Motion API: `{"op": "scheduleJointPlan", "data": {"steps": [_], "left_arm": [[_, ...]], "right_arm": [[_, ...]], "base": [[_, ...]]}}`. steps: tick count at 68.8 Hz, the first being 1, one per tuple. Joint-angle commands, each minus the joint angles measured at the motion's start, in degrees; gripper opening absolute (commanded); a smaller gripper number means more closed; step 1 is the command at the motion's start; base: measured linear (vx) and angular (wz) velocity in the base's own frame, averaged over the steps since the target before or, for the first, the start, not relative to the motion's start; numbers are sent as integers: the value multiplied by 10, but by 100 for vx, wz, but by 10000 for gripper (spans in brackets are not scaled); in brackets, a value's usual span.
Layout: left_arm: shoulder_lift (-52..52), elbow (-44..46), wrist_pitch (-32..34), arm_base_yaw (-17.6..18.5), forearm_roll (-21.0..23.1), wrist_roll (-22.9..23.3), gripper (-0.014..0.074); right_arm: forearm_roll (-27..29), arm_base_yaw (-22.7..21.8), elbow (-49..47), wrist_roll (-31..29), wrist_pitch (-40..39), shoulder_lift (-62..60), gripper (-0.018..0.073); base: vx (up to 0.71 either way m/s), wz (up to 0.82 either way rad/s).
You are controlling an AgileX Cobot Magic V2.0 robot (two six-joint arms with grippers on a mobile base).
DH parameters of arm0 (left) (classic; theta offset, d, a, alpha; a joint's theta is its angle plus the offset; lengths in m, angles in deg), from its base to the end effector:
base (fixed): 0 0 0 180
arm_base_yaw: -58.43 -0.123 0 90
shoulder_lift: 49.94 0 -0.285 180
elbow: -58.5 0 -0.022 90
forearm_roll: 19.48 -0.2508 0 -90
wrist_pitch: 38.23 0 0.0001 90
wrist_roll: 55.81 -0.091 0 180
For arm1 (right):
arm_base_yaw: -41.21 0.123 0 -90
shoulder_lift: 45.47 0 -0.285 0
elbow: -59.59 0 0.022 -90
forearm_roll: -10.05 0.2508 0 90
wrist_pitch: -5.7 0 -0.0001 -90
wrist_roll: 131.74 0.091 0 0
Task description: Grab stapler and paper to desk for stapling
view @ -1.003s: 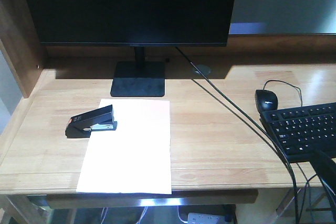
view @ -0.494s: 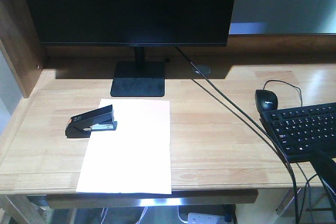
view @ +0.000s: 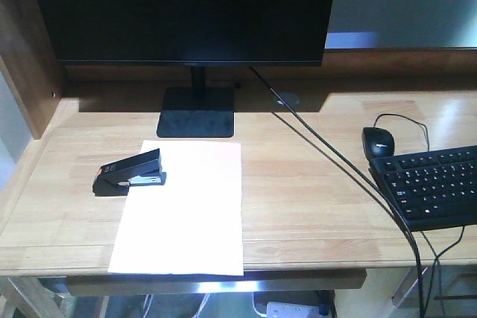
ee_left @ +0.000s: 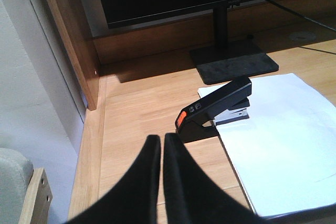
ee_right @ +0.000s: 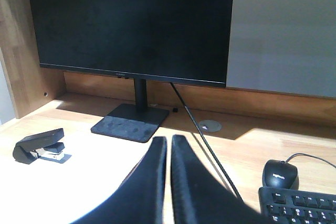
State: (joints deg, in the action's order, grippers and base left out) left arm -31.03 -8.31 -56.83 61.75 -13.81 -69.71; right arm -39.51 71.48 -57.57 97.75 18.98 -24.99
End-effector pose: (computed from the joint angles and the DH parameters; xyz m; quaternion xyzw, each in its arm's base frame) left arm 0.0667 -0.0068 0.2336 0.0910 0.7840 0.0154 0.6139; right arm 0.0677 0.0210 0.2705 -0.1240 0.7085 0.1239 0.6836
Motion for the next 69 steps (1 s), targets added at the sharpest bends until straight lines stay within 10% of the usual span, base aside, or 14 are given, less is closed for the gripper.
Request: {"op": "scheduleJointPlan", "data": {"steps": [1,41,69], "left_arm": [[4,14,40,2,7,1,-7],[-4,-21,82,-1,3,6,-7],[-123,-136,217,-17,-13,135,-7]], "right_arm": [[-14,0,-16,1,-23,5,-9],[-14,0,-16,1,-23,5,-9],[-14,0,-16,1,-23,5,-9]], "base": [[0,0],[0,0],[0,0]]}}
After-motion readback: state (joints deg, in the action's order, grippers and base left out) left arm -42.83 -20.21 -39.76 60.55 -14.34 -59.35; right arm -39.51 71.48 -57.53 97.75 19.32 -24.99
